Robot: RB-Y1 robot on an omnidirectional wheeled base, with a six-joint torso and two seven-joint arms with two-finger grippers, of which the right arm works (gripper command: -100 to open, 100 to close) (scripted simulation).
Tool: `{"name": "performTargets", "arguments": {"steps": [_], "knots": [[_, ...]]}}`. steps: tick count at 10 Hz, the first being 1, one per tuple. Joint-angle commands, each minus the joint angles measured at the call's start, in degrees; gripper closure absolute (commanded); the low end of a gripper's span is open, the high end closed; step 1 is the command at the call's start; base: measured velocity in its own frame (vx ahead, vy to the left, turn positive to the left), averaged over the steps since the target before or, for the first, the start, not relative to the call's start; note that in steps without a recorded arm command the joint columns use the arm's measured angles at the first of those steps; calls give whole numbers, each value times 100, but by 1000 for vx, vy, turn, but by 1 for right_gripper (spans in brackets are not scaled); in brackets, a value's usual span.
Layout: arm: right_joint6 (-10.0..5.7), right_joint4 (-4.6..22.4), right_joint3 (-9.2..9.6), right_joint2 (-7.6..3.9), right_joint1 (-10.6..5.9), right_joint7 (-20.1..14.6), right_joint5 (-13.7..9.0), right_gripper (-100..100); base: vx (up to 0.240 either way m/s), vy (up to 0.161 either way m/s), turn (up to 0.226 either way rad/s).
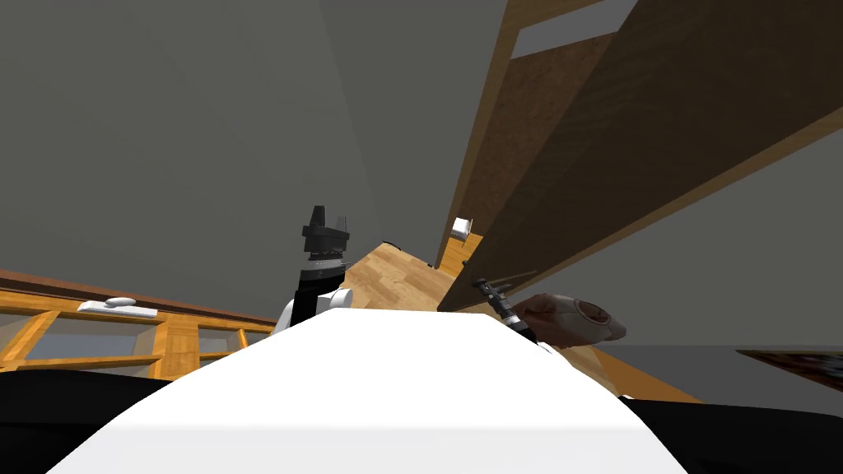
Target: Pull the door open
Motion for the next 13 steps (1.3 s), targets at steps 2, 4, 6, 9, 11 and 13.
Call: {"name": "performTargets", "arguments": {"steps": [2,4,6,9,11,13], "knots": [[-372,62,157,-30,141,-1,90,100,-22,-45,-48],[-594,88,245,-81,223,-11,138,100,-24,-68,-26],[-794,112,324,-127,298,-20,181,100,-35,-20,46],[-1027,139,415,-181,385,-31,231,100,-61,-37,76],[-1027,139,415,-181,385,-31,231,100,-27,-7,-10],[-1078,145,436,-193,404,-33,242,100,-19,-9,10]]}}
